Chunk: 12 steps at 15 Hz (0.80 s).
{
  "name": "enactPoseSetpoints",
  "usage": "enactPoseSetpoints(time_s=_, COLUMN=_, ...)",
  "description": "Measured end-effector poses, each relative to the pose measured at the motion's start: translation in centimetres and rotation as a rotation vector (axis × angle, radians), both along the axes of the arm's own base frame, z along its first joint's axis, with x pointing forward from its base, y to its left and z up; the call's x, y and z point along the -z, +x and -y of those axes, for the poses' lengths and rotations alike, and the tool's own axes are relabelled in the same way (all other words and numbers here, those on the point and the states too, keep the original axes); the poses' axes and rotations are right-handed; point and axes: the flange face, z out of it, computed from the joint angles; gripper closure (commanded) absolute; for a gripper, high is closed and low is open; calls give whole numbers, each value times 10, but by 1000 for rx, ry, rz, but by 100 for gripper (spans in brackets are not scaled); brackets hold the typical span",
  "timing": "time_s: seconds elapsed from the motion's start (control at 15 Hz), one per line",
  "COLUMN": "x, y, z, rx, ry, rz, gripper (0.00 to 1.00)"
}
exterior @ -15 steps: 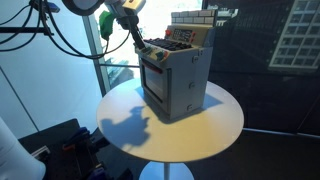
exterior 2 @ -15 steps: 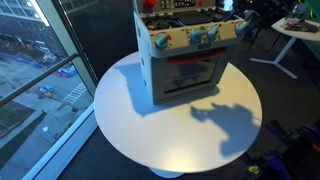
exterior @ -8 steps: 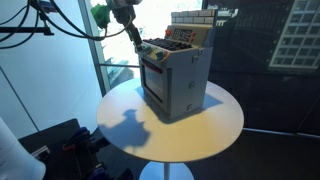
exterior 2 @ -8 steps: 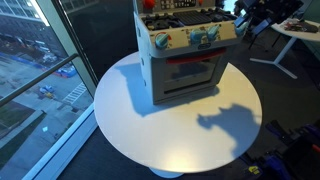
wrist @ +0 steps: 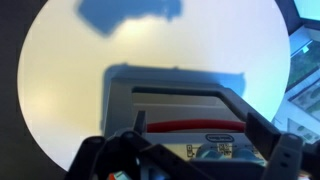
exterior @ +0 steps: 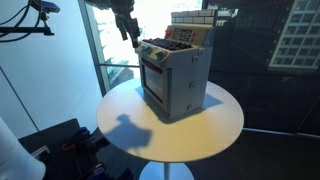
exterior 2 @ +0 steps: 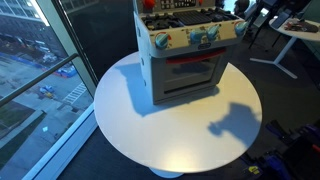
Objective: Twist the knob on the stove
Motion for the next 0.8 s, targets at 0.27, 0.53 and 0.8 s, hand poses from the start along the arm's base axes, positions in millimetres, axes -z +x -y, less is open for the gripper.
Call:
enactPoseSetpoints(time_s=0.27, x=-16, y=-8, z=8, rx=-38, ry=-12, rz=-38, gripper=0)
enactPoseSetpoints(time_s=0.53, x=-30, y=-19, z=20, rx=-37, ry=-36, rz=-32, gripper=0)
enactPoseSetpoints(time_s=0.8, x=-39, y=-33, z=30, rx=-52, ry=-56, rz=-69, gripper=0)
